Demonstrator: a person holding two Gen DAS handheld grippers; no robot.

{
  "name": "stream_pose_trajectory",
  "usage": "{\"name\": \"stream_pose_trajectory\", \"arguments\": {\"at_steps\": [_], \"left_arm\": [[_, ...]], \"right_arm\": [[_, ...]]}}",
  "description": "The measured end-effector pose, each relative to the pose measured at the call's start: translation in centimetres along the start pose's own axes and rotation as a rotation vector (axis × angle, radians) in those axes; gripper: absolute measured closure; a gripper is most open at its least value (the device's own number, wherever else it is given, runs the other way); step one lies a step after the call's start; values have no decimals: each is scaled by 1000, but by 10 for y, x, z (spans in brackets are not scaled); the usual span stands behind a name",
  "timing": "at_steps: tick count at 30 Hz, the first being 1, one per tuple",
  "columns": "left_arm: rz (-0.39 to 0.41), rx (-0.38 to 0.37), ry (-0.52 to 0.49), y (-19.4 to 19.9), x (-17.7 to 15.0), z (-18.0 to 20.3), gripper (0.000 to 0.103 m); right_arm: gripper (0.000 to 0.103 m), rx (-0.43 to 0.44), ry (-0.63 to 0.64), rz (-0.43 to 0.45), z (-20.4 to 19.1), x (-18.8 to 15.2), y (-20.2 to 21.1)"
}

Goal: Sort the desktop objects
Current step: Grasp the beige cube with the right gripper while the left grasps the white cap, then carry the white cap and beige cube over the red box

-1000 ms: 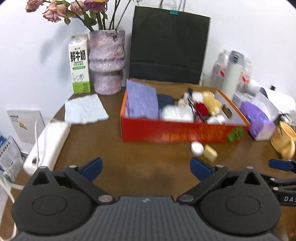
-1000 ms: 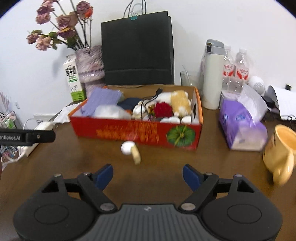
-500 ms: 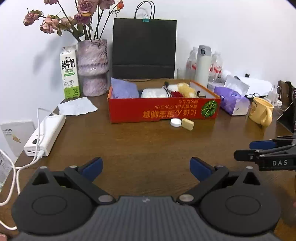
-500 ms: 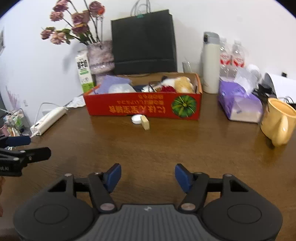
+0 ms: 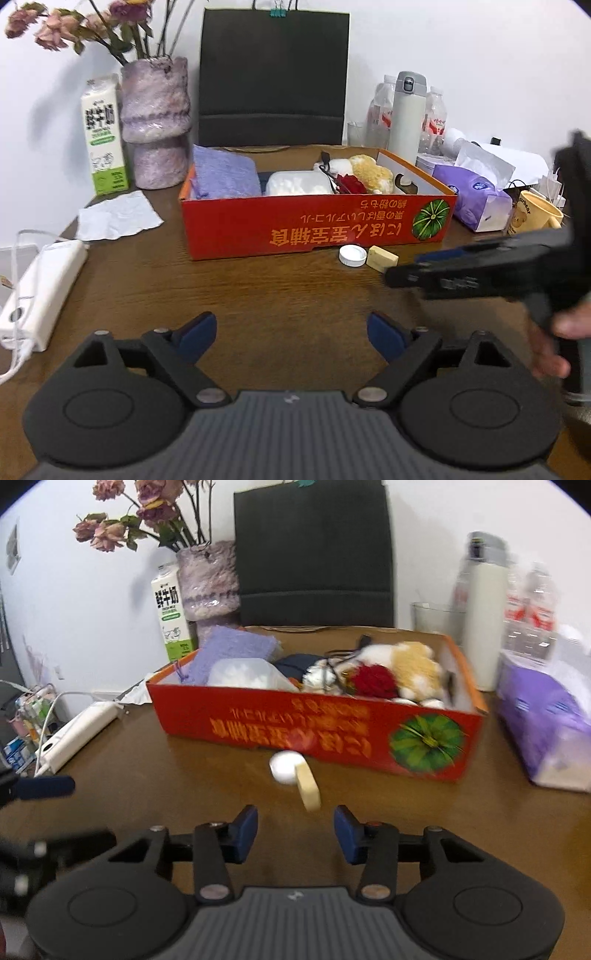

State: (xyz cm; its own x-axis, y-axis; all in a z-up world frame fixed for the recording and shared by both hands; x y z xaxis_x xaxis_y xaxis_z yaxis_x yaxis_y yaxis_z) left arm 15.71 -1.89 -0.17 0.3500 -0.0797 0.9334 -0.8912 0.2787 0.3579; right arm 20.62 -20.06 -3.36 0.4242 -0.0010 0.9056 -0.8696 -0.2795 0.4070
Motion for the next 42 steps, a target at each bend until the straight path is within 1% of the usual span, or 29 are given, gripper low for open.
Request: {"name": "stream_pose_trajectory", "arguments": {"at_steps": [1,2,3,4,7,10,12,14,15,16,17,19,20,23,28,35,37,40,42], "left_arm": [[-4,-12,-7,-6,1,2,20],[-8,-21,-17,-13,1,3,22],[-7,-32,-28,-21,3,5,22],[-5,-39,-34,-29,5,6,23],[-10,-87,-38,-57,9,15,26],[-26,-101,-57,-90,15,29,27],[-47,-90,-98,-110,17,43,34],[-71,-105,-120,-126,15,57,40],[-88,-90,-124,-133,13,60,43],[-95,-66,-118,-139,11,62,51],[-90,-57,-98,-141,12,62,73],[-96,-80,-67,-141,13,65,74],[-98,-80,-61,-137,12,66,74],[-72,-55,-60,-116,12,67,74],[-44,-15,-12,-56,18,54,74],[17,20,43,34,34,29,74],[34,37,56,59,35,23,74],[53,36,85,95,32,18,74],[67,35,88,119,29,16,74]], "right_arm": [[62,1,2,-4,-1,1,-10],[65,0,3,-4,-1,3,-20],[73,-5,7,-8,0,3,-29],[93,-15,14,-15,2,3,-36],[93,-15,14,-13,7,0,-39],[93,-32,21,20,19,3,-22],[93,-56,3,43,35,6,-7],[93,-78,-29,63,50,6,9],[93,-84,-45,71,56,5,16],[93,-87,-63,78,62,4,22],[93,-87,-81,85,66,3,26],[93,-76,-99,94,69,-1,33],[93,-77,-97,96,69,-3,35],[93,-83,-72,100,64,-4,37],[93,-60,-61,124,43,-1,58],[93,-43,-102,121,2,-21,112],[93,-32,-91,128,-11,-24,130],[93,-24,-59,144,-28,-25,156],[93,-22,-42,153,-36,-24,172]]}}
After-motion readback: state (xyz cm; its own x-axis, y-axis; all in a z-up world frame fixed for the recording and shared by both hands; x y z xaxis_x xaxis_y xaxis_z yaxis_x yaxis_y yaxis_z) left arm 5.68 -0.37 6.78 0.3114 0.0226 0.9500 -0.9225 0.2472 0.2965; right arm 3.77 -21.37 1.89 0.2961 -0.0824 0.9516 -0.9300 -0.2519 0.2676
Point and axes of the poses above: each gripper's, at about its wrist camera, not at the fingertips, and y roughly against the way its jaws point, z to its right, x to its top, the point moved 8 cm from there along -y, roughly the way its jaws point, and after that the axes turned 15 degrees about z, right-handed, at the moved point
